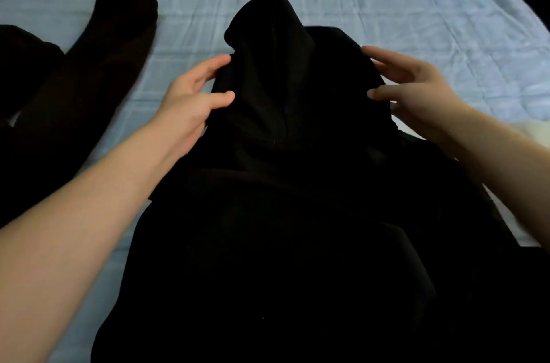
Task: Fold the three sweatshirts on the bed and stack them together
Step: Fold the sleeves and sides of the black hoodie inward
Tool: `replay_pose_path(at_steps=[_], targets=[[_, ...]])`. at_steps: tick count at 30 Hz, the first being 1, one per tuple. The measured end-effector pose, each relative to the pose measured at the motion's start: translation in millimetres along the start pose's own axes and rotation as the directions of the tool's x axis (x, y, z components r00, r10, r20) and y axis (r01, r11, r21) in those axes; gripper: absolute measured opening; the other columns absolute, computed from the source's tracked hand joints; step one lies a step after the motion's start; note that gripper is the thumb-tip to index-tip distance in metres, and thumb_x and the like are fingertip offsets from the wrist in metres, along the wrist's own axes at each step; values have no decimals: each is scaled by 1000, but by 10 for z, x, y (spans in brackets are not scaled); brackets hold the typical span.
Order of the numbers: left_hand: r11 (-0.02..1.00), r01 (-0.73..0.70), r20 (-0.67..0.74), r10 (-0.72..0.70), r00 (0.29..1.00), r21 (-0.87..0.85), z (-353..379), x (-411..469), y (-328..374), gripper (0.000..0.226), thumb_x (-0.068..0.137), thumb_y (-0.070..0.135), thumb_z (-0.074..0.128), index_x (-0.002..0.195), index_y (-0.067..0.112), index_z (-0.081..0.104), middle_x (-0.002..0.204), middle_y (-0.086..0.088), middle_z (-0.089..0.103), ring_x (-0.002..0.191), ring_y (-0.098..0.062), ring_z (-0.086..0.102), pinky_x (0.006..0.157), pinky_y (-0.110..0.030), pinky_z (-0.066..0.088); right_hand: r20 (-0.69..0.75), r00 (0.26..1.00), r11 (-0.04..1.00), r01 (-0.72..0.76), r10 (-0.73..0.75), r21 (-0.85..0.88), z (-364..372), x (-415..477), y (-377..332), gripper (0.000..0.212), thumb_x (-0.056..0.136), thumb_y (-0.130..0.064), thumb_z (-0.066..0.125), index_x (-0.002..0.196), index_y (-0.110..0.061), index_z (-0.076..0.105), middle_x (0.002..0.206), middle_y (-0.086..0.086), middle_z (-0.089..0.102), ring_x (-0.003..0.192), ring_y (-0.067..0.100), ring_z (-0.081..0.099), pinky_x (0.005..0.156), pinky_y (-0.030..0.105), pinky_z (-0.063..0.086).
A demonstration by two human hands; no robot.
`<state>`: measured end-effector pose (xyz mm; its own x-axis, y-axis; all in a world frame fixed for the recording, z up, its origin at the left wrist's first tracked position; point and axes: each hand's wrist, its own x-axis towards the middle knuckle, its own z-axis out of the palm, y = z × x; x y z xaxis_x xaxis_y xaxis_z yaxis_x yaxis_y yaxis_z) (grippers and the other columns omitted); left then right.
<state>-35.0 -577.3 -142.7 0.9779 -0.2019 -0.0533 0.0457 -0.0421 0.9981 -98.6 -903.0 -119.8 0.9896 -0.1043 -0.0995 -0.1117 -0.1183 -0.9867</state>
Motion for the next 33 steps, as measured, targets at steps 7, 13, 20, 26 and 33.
replay_pose_path(at_steps=[7, 13, 20, 26, 33], targets=[[977, -52, 117, 77, 990, -205, -117, -1197, 515, 64, 73, -1, 75, 127, 31, 65, 137, 9, 59, 121, -16, 61, 92, -26, 52, 62, 992, 991, 100, -106, 83, -400, -1324, -416, 73, 70, -5, 81, 135, -31, 62, 135, -3, 64, 103, 15, 69, 88, 24, 54], [881, 298, 175, -380, 908, 368, -115, -2250, 118, 60, 83, -2, 71, 124, 40, 60, 124, 6, 67, 106, -9, 67, 89, -16, 50, 165, 979, 903, -40, 122, -429, -234, -2427, 141, 71, 78, -4, 80, 121, -58, 62, 87, -11, 63, 73, 4, 55, 75, 7, 44], [629, 3, 20, -30, 999, 777, 3, -2067, 423, 38, 86, 15, 68, 112, 43, 65, 104, 15, 64, 89, -6, 61, 80, -22, 44, 52, 987, 672, 142, -151, -727, -110, -2266, -113, 42, 85, -22, 64, 122, -42, 64, 108, -24, 61, 83, 5, 62, 78, 21, 52], [878, 136, -113, -94, 989, 460, 333, -1184, 485, 33, 95, 28, 58, 127, 37, 57, 128, 2, 58, 114, -14, 56, 92, -21, 40, -123, 989, 791, -9, -84, -612, 254, -1325, -337, 40, 94, -27, 58, 135, -29, 58, 136, -5, 57, 114, 13, 59, 89, 6, 39], [930, 320, 44, -332, 942, 180, 468, -1073, 173, 52, 87, 19, 70, 132, 40, 57, 136, -5, 57, 110, -19, 65, 89, -31, 55, 155, 965, 932, -152, 212, -330, 360, -1109, -206, 38, 92, -11, 66, 121, -35, 68, 116, -4, 73, 102, 8, 70, 88, 21, 55]])
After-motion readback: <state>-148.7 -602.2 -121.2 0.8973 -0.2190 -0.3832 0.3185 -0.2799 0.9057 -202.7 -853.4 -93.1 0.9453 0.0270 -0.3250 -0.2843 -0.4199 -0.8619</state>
